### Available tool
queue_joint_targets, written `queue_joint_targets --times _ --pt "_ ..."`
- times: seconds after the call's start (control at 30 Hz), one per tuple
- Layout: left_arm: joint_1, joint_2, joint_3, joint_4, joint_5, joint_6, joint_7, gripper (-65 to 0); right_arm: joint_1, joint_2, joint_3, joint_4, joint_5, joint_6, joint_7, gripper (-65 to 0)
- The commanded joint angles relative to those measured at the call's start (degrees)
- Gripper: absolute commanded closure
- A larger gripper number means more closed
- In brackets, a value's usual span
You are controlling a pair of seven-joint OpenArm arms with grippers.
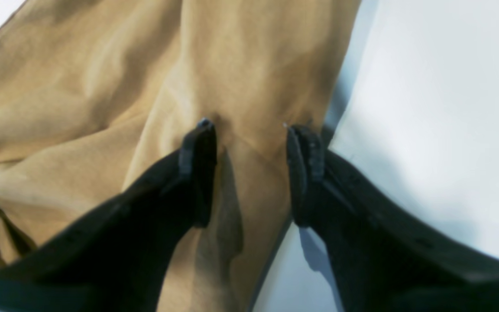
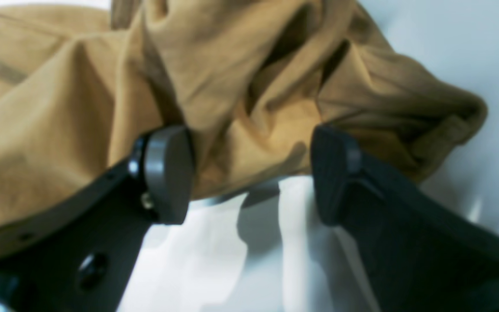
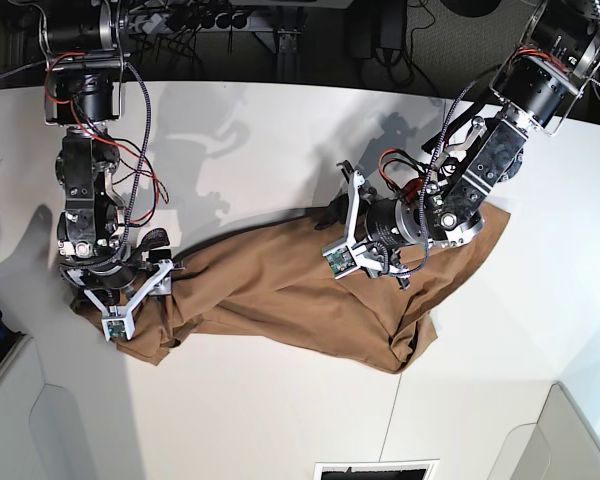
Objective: Layout the t-shirt on the table in an organized manner, then fold the t-shirt properly
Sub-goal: 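Pull the shirt with both grippers to spread it wider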
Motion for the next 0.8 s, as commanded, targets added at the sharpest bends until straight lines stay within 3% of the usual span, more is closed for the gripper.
queue_joint_targets --times 0.0,0.4,0.63,0.77 --pt "-1.25 -0.33 -0.39 0.92 -0.35 0.02 -1.01 -29.5 1.60 0.33 0.31 1.18 -0.20 -0.42 1.25 -41.5" --pt "-1.22 -0.33 -0.39 0.92 -0.35 0.02 -1.01 -29.5 0.20 0.33 3.43 3.34 -1.25 -0.37 1.29 -41.5" --pt "-1.22 -0.33 -0.39 1.95 -2.36 0.00 -1.03 -29.5 -1.42 0.33 3.41 -0.02 -1.25 -0.39 5.03 -40.4" --pt "-1.22 -0.33 -0.39 2.38 -2.32 0.02 -1.03 -29.5 -1.42 0.33 3.43 -1.90 -1.27 -0.39 6.71 -19.9"
